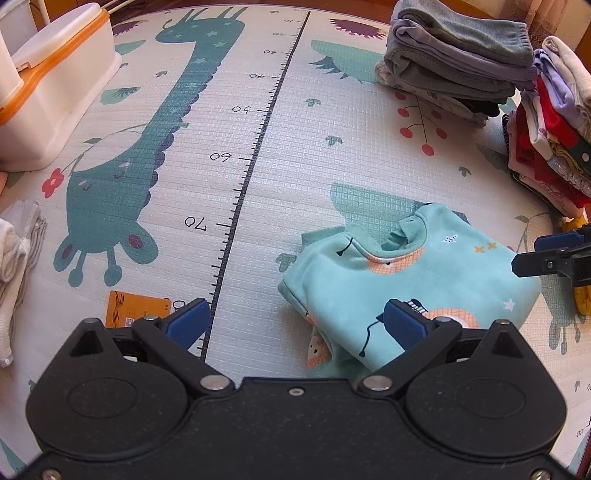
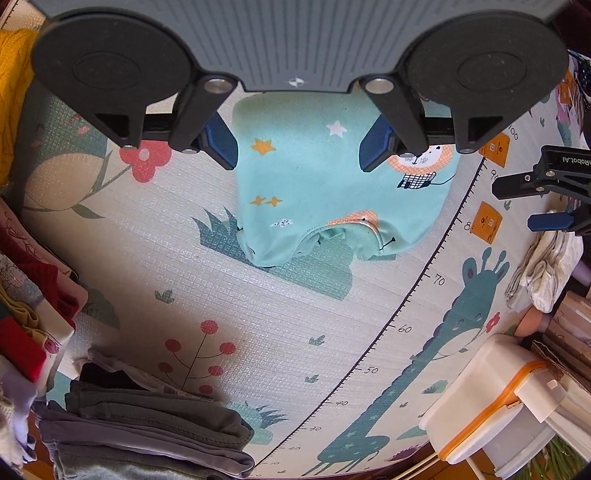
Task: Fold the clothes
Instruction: 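Lower both tools onto the sweatshirt and close both on its edge, then lift the sweatshirt with both tools and shake it open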
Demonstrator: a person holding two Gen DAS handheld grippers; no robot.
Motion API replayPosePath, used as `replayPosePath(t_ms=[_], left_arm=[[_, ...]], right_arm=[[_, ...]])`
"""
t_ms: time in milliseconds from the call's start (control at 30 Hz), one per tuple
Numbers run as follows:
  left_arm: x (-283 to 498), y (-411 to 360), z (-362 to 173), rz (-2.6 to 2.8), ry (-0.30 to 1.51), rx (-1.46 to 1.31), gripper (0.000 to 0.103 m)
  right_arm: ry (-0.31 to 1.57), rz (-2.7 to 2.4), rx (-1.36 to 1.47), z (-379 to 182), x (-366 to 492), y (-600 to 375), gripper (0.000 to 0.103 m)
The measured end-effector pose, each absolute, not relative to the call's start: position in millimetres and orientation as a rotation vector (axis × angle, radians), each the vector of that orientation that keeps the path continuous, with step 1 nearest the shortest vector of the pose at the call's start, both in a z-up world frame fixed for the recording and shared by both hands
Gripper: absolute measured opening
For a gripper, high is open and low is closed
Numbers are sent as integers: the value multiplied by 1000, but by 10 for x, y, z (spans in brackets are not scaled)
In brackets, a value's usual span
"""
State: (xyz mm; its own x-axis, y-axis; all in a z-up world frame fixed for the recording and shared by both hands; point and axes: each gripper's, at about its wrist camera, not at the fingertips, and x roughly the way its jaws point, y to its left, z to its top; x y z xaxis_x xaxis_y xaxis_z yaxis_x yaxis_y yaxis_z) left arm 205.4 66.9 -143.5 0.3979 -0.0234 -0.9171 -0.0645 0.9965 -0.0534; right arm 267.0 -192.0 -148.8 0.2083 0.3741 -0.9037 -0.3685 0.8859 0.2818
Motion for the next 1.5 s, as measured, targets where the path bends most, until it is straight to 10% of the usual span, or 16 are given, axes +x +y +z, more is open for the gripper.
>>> replayPosePath(t_ms=[1033,1300,1500], left_arm=[[2816,602,-2337,-223,1262,-45,55],[2840,522,-2403,-225,1279,-21,21],[2645,380,-2124,-230,1201,57,9]], right_arm=[[1345,572,72,-2499,3653,-1712,72],[1321,568,90,-2538,3576,-1725,28],[1277,578,95,-2325,3434,-1788,21]])
